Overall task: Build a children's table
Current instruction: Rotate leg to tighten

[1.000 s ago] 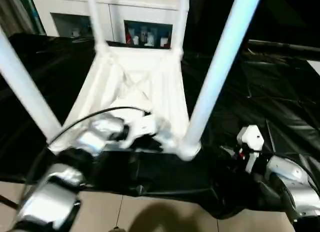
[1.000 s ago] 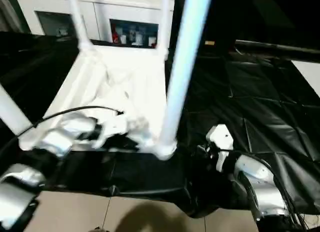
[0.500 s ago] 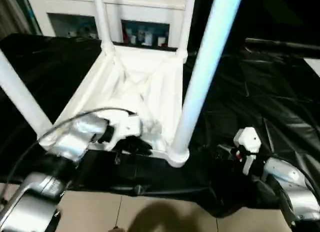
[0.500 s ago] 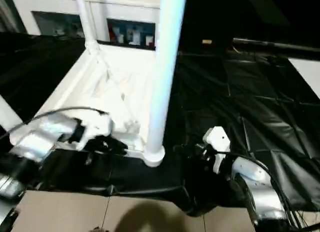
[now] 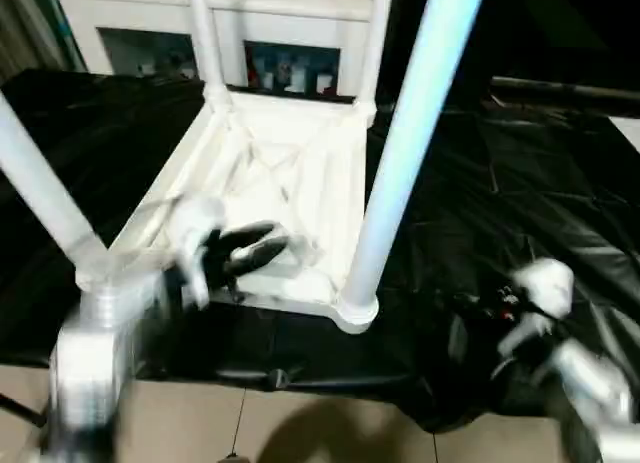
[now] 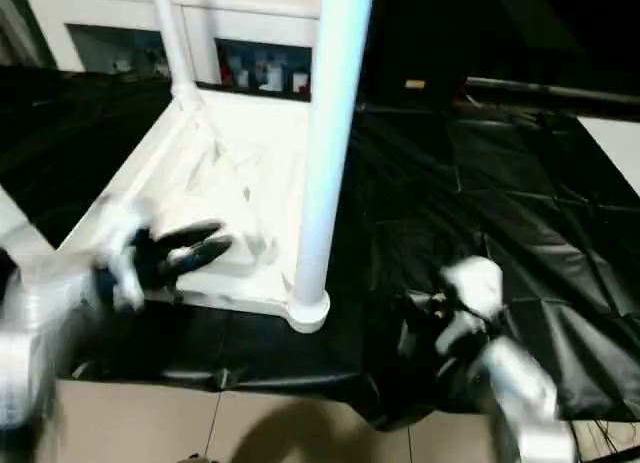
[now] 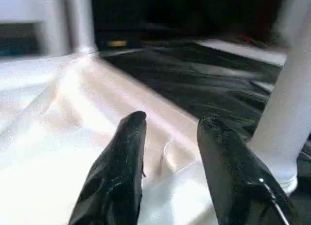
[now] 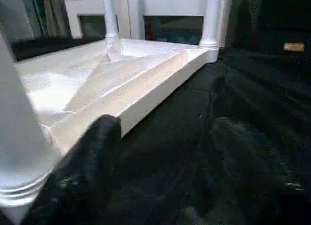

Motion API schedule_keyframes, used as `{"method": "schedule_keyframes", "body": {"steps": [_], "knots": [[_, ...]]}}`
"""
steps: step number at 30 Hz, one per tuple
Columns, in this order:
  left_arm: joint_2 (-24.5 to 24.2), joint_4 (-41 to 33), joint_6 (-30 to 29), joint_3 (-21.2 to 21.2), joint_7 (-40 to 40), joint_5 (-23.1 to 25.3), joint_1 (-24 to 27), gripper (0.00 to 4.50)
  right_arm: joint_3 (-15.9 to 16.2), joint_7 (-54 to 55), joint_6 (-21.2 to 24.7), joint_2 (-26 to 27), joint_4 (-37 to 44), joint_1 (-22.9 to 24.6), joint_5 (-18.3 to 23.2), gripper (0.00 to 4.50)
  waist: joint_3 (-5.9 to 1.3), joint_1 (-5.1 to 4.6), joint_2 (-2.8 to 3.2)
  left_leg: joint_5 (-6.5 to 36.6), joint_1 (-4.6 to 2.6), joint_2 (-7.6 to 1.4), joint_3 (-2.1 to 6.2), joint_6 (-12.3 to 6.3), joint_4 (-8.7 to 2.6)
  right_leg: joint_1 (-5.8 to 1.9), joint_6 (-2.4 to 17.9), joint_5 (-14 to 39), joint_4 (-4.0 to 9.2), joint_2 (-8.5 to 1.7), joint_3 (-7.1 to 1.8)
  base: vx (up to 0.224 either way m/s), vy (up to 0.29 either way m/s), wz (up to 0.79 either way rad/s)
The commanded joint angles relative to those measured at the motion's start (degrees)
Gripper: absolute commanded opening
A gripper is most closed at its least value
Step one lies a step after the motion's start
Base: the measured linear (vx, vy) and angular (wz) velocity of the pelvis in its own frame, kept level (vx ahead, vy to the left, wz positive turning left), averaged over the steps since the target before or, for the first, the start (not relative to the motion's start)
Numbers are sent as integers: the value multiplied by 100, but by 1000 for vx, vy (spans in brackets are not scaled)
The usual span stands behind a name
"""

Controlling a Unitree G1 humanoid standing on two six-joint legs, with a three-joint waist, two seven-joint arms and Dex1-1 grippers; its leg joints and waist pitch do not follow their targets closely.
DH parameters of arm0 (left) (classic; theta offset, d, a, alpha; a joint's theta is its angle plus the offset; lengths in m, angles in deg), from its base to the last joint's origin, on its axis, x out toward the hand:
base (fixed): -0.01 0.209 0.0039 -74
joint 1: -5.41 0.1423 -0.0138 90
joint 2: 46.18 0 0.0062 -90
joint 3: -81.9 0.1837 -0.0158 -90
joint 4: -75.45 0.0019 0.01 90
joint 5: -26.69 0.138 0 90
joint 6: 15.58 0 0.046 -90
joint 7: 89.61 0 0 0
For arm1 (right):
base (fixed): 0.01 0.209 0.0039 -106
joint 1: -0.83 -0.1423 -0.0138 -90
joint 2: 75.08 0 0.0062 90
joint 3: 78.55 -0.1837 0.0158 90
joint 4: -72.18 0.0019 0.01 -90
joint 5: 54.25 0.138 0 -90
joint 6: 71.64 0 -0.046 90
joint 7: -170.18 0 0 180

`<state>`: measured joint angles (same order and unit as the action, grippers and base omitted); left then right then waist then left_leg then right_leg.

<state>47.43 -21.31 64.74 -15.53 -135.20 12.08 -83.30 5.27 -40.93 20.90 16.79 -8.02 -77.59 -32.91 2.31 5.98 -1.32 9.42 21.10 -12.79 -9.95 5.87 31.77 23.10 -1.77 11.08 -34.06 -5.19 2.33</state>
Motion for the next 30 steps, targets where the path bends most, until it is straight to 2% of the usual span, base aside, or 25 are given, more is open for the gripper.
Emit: {"method": "schedule_keyframes", "body": {"steps": [1, 2, 3, 4, 5, 6, 8, 9, 10, 12, 13, 14, 16, 18, 20, 21, 22, 23, 24, 25, 26, 27, 28, 30], "knots": [[82, -274, 451, -137, 251, -48, 133, 215, 57, -98, 121, -10, 353, 49, 243, 368, -247, 9, 39, 2148, -15, -24, -38, -137, -396, -173, 560, 1824, 502, -107, -147, 0, 0, 0], [201, -318, 796, -230, 333, 15, 319, 222, 128, -241, 158, -15, 474, 135, 397, 376, -251, 1, 50, 2194, -14, -24, -24, -146, -396, -172, 526, 1790, 515, -103, -153, 0, 0, 0], [316, -370, 1044, -318, 412, 56, 466, 223, 201, -377, 177, -36, 563, 197, 494, 379, -212, -4, 32, 2331, 0, -27, -21, -167, -409, -164, 480, 1904, 556, -100, -148, 0, 0, 0], [390, -445, 1107, -363, 435, 38, 550, 225, 257, -449, 206, -55, 623, 225, 532, 379, -200, 1, 22, 2488, -10, -24, -16, -139, -415, -151, 393, 2208, 577, -116, -144, 0, 0, 0], [450, -550, 1141, -394, 471, 51, 643, 244, 338, -555, 267, -92, 696, 254, 586, 382, -206, 5, 59, 2540, -34, -27, -7, -118, -413, -137, 380, 2293, 580, -121, -148, 0, 0, 0], [510, -615, 1102, -418, 564, 72, 685, 260, 397, -612, 301, -105, 698, 244, 556, 387, -187, -8, 25, 2613, -22, -23, -5, -105, -418, -133, 306, 2471, 601, -117, -147, 0, 0, 0], [592, -633, 1034, -413, 939, 119, 714, 264, 534, -572, 336, -61, 591, 148, 376, 398, -184, -19, 67, 2669, -25, -21, 7, -56, -419, -113, 248, 2579, 607, -112, -150, 0, 0, 0], [587, -624, 1008, -391, 979, 123, 697, 264, 547, -553, 343, -56, 591, 138, 367, 413, -187, -25, 62, 2698, -34, -6, 5, -28, -408, -101, 200, 2653, 620, -106, -148, 0, 0, 0], [569, -590, 1003, -336, 1065, 177, 638, 290, 584, -515, 372, -42, 632, 125, 366, 427, -194, -23, 57, 2680, -38, -1, 12, -17, -406, -99, 159, 2682, 623, -103, -149, 0, 0, 0], [568, -514, 1053, -273, 1209, 237, 561, 305, 597, -467, 431, -20, 708, 120, 444, 430, -192, -25, 53, 2645, -23, 5, 22, -10, -413, -109, 124, 2704, 618, -106, -145, 0, 0, 0], [568, -514, 1053, -273, 1209, 237, 561, 308, 597, -467, 431, -20, 708, 120, 444, 434, -197, -29, 16, 2631, -21, 6, 17, -19, -409, -110, 105, 2702, 622, -100, -143, 0, 0, 0], [620, -474, 1149, -299, 1322, 265, 511, 318, 623, -481, 439, -30, 731, 128, 461, 448, -202, -22, 35, 2595, -22, 4, 22, -20, -407, -110, 105, 2647, 613, -106, -146, 0, 0, 0], [747, -457, 1292, -424, 1540, 306, 438, 334, 697, -514, 436, -44, 689, 86, 409, 450, -210, -25, 29, 2525, -11, 0, 23, -19, -406, -124, 119, 2544, 600, -112, -143, 0, 0, 0], [784, -383, 1467, -507, 1724, 382, 444, 353, 803, -442, 409, -15, 540, -97, 212, 450, -228, -51, -37, 2373, 13, -1, 18, -41, -395, -148, 152, 2330, 566, -107, -137, 0, 0, 0], [773, -346, 1488, -506, 1770, 399, 478, 363, 829, -335, 400, 12, 451, -197, 68, 450, -238, -83, -38, 2218, 37, 4, 25, -37, -400, -165, 150, 2216, 537, -113, -138, 0, 0, 0], [755, -308, 1494, -490, 1813, 411, 496, 363, 846, -263, 396, 30, 369, -283, -30, 450, -238, -94, -35, 2239, 22, 2, 11, -27, -386, -144, 165, 2192, 546, -103, -143, 0, 0, 0], [718, -283, 1459, -461, 1819, 431, 511, 384, 867, -271, 387, 53, 278, -370, -45, 450, -250, -99, -68, 2217, 14, 4, 7, -32, -376, -145, 173, 2151, 541, -103, -142, 0, 0, 0], [694, -260, 1451, -448, 1834, 442, 508, 392, 889, -274, 401, 69, 196, -473, -57, 450, -267, -91, -44, 2153, -2, 0, 2, -33, -367, -139, 224, 1962, 520, -99, -154, 0, 0, 0], [689, -249, 1419, -462, 1854, 395, 484, 392, 905, -293, 431, 84, 139, -576, -28, 450, -272, -80, -91, 2083, -4, -8, -3, -61, -362, -147, 283, 1772, 484, -94, -152, 0, 0, 0], [691, -245, 1414, -464, 1859, 386, 476, 397, 906, -297, 437, 85, 126, -597, -22, 450, -273, -81, -108, 2056, -1, -10, -10, -78, -364, -152, 306, 1702, 487, -90, -153, 0, 0, 0], [666, -244, 1418, -466, 1889, 401, 470, 399, 916, -303, 450, 96, 108, -649, 5, 450, -280, -74, -78, 1989, 1, -19, -3, -66, -367, -165, 353, 1502, 464, -92, -153, 0, 0, 0], [645, -210, 1464, -448, 1872, 390, 470, 399, 925, -316, 424, 118, -21, -767, 4, 450, -279, -76, -107, 1992, -9, -22, -13, -70, -359, -162, 389, 1338, 457, -80, -153, 0, 0, 0], [605, -170, 1540, -405, 1880, 479, 530, 421, 968, -365, 408, 153, -219, -930, 2, 450, -285, -85, -114, 1978, -4, -15, -11, -70, -360, -172, 410, 1297, 440, -79, -148, 0, 0, 0], [615, -249, 1503, -368, 1885, 494, 593, 436, 973, -396, 429, 176, -287, -1002, 38, 450, -276, -99, -107, 2047, -2, -15, -7, -55, -371, -178, 415, 1411, 448, -93, -144, 0, 0, 0]]}}
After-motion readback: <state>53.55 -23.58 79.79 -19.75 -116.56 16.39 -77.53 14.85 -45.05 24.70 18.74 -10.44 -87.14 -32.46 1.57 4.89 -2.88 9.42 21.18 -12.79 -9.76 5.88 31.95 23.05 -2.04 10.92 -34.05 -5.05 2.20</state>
